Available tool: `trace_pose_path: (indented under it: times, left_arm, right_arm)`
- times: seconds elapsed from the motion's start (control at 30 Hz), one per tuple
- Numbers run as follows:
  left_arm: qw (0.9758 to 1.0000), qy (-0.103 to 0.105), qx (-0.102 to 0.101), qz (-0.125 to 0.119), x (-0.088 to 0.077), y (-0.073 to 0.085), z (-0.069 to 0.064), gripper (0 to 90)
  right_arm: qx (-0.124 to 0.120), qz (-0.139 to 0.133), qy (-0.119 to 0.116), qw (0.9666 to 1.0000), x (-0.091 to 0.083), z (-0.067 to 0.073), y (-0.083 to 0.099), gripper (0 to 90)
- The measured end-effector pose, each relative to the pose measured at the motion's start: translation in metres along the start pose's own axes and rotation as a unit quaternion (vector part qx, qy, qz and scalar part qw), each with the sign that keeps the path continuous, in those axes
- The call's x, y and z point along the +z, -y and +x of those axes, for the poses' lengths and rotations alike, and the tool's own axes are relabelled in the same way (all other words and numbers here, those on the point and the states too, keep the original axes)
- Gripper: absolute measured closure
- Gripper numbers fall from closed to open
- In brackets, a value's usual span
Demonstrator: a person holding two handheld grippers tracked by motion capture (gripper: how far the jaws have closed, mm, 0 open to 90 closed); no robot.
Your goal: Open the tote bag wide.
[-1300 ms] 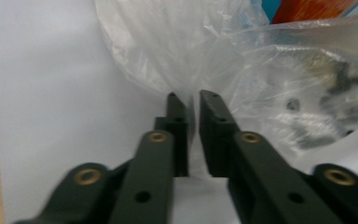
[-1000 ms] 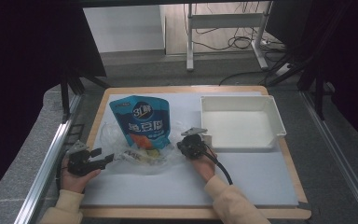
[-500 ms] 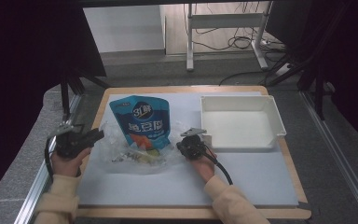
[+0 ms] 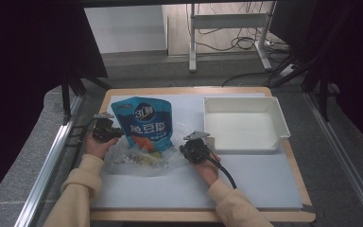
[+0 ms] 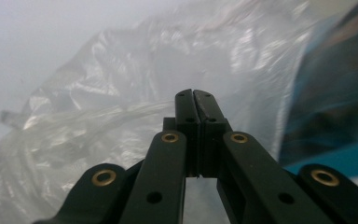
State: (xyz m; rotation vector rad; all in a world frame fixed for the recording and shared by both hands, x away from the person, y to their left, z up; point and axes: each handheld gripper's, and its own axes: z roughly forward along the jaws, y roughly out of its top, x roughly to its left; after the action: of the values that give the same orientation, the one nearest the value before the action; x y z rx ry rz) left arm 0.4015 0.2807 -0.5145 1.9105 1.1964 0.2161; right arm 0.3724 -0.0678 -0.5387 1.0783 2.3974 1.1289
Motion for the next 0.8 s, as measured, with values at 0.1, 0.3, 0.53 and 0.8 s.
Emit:
trace_pose_path:
  times: [0.1, 0.3, 0.53, 0.8]
  left_arm:
    - [0.9998, -0.009, -0.011, 0.013, 0.01, 0.005, 0.005, 89.6]
    - [0.9988, -0.031, -0.021, 0.032, 0.022, 0.013, 0.011, 89.6]
    - [0.999, -0.021, -0.033, 0.023, 0.026, 0.02, 0.013, 89.7]
    - [0.9991, -0.021, -0.03, 0.022, 0.026, 0.021, 0.013, 89.7]
  right_arm:
    - [0.001, -0.001, -0.001, 1.0, 0.0, 0.0, 0.0, 88.7]
    - [-0.002, 0.002, -0.001, 1.0, 0.001, -0.001, 0.0, 88.7]
    - [0.002, -0.054, -0.018, 0.9984, -0.019, 0.007, -0.019, 88.7]
    - [0.028, -0.095, 0.021, 0.9949, -0.004, 0.01, -0.047, 88.7]
